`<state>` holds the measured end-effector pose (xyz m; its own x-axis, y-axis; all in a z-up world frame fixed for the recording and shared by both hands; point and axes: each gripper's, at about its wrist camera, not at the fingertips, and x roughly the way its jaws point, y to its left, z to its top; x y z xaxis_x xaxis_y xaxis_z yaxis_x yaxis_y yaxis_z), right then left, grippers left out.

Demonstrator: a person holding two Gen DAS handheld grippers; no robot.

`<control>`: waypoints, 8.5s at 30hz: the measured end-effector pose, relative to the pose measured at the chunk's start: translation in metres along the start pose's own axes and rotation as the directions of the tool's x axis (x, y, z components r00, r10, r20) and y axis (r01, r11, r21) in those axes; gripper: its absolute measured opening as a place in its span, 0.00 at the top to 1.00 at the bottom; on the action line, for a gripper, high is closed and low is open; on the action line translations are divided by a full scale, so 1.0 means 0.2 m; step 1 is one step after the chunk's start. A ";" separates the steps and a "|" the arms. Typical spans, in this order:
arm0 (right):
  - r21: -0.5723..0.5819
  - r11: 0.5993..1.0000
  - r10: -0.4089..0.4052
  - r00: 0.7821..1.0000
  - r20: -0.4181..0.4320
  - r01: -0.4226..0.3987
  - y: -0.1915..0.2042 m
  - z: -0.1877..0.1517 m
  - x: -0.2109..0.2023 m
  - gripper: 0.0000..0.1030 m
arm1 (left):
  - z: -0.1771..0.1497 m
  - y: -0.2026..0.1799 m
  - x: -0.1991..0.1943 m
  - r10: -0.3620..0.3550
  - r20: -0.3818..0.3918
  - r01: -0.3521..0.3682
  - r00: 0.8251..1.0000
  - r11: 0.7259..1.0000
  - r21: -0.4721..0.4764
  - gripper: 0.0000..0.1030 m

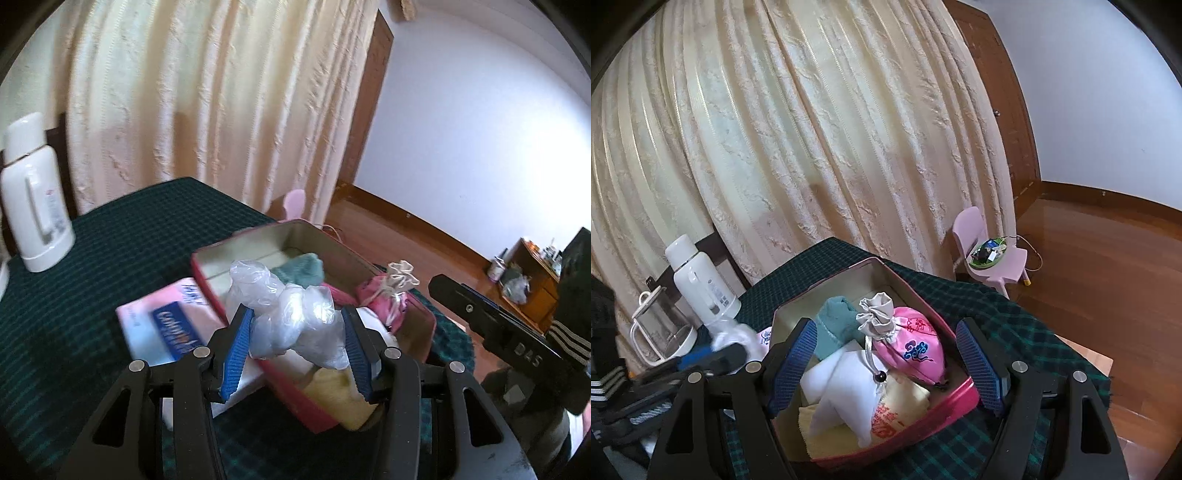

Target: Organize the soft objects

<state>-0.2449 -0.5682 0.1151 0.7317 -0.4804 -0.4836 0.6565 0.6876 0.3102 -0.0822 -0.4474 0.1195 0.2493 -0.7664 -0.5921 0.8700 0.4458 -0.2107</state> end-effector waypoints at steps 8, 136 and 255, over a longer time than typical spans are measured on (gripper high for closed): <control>0.022 1.000 -0.003 1.000 0.007 0.003 -0.02 -0.01 -0.02 0.21 | 0.05 -0.08 0.15 -0.103 -0.034 0.102 0.994 0.995 -0.021 0.23; -0.145 0.691 0.437 0.568 -0.698 -0.708 1.64 -0.91 0.30 0.87 | -0.71 1.81 -1.12 0.626 -0.198 -0.628 0.754 0.599 -0.497 0.23; -0.403 0.635 0.246 0.667 -0.703 -0.659 1.96 -1.18 0.20 0.45 | -1.04 1.53 -1.51 0.445 -0.021 -0.358 0.895 0.691 -0.628 0.42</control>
<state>-0.0025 -0.1901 0.0245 0.5206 0.2315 -0.8218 -0.1392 0.9727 0.1857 0.0200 0.0159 0.0721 0.6015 -0.4779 -0.6402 0.2447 0.8730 -0.4218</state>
